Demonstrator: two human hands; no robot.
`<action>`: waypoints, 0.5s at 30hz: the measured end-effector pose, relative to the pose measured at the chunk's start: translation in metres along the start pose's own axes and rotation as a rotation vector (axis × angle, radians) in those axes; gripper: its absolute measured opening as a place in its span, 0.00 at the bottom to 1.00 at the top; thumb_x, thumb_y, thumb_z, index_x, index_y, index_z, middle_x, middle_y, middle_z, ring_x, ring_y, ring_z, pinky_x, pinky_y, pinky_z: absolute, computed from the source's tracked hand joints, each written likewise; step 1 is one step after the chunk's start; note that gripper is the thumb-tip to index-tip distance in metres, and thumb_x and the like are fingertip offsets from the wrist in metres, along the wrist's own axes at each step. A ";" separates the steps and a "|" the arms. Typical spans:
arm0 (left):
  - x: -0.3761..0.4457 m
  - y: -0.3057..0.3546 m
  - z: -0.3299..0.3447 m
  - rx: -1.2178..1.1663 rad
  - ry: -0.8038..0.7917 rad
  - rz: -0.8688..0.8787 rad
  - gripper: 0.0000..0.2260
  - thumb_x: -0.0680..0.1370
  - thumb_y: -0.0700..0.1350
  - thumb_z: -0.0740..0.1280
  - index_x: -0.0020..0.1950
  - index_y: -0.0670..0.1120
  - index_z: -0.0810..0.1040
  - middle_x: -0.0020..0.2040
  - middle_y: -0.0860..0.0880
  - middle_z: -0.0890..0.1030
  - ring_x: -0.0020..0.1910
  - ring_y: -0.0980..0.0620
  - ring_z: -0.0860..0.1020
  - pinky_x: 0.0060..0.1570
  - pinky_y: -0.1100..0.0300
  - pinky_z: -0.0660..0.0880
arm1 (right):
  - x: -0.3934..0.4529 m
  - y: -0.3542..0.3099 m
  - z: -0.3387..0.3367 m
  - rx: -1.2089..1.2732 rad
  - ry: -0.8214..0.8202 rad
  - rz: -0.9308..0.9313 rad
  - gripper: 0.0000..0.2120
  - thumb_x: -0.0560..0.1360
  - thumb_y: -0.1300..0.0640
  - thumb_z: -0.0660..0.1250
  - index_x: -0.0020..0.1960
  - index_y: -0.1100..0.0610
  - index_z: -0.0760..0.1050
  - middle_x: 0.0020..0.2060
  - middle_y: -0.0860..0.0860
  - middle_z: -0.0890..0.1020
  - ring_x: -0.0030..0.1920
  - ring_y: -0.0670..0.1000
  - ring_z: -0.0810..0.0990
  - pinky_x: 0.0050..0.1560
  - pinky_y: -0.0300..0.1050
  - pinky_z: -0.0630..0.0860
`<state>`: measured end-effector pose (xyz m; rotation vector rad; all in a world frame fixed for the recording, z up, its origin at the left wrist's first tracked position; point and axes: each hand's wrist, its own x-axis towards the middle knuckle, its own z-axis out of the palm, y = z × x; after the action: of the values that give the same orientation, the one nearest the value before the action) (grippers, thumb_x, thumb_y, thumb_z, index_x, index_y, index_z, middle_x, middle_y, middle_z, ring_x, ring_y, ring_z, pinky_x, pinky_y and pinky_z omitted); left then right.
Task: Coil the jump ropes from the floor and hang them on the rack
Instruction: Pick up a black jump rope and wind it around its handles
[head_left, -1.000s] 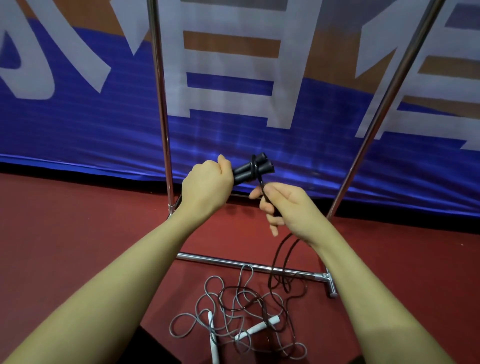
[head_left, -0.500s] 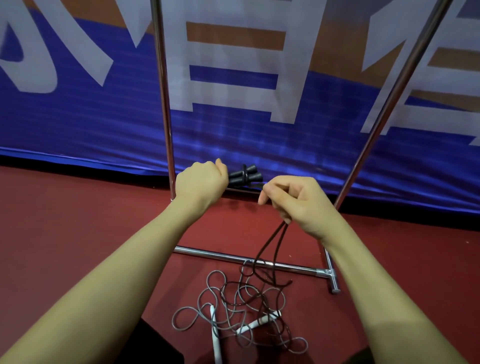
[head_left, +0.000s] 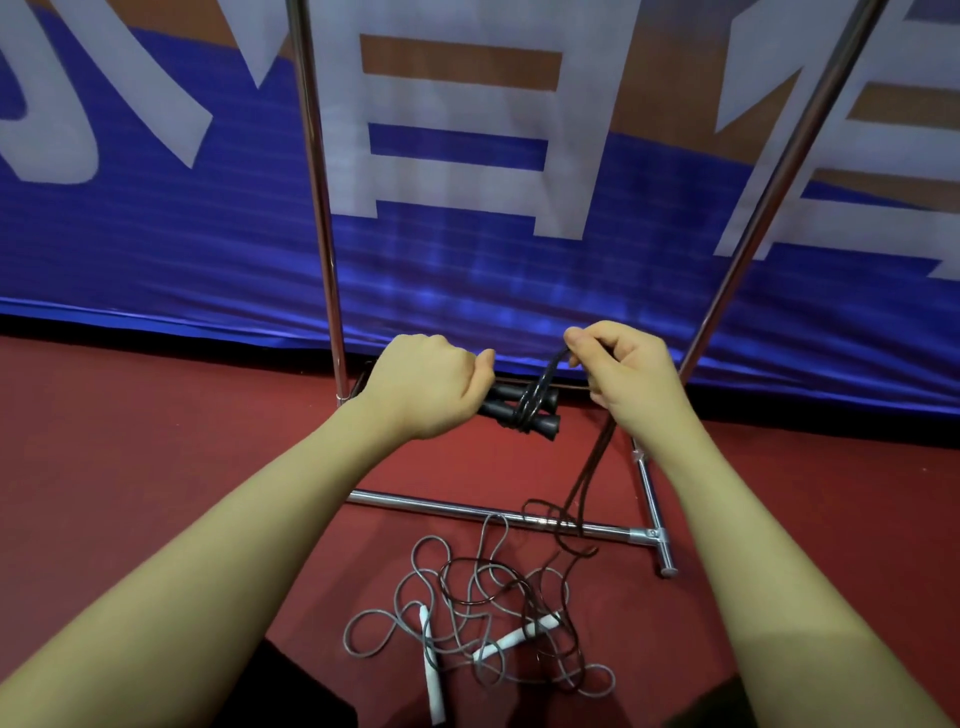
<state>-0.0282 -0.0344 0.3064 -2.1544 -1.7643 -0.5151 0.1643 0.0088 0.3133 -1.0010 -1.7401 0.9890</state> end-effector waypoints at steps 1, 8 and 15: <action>-0.001 -0.001 -0.002 -0.015 0.049 0.036 0.21 0.76 0.53 0.43 0.26 0.46 0.59 0.21 0.46 0.66 0.23 0.40 0.70 0.27 0.60 0.50 | 0.000 0.001 0.000 0.052 0.000 0.029 0.15 0.79 0.56 0.63 0.33 0.55 0.72 0.20 0.43 0.65 0.22 0.42 0.59 0.27 0.37 0.59; -0.004 -0.004 -0.017 -0.208 0.237 0.075 0.18 0.78 0.48 0.50 0.27 0.50 0.53 0.19 0.50 0.60 0.18 0.45 0.59 0.27 0.64 0.51 | -0.004 0.005 0.008 0.233 -0.027 0.056 0.16 0.80 0.59 0.60 0.33 0.57 0.70 0.31 0.57 0.65 0.21 0.43 0.59 0.20 0.36 0.62; 0.004 0.010 -0.026 -0.445 0.197 -0.310 0.22 0.78 0.53 0.43 0.26 0.44 0.56 0.22 0.48 0.62 0.31 0.40 0.67 0.35 0.54 0.60 | -0.010 0.002 0.022 0.284 -0.092 0.094 0.17 0.82 0.54 0.54 0.37 0.58 0.72 0.21 0.42 0.63 0.21 0.43 0.59 0.22 0.38 0.59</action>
<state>-0.0199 -0.0451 0.3312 -2.0003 -2.0243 -1.2566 0.1470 -0.0044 0.3016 -0.8706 -1.5815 1.3194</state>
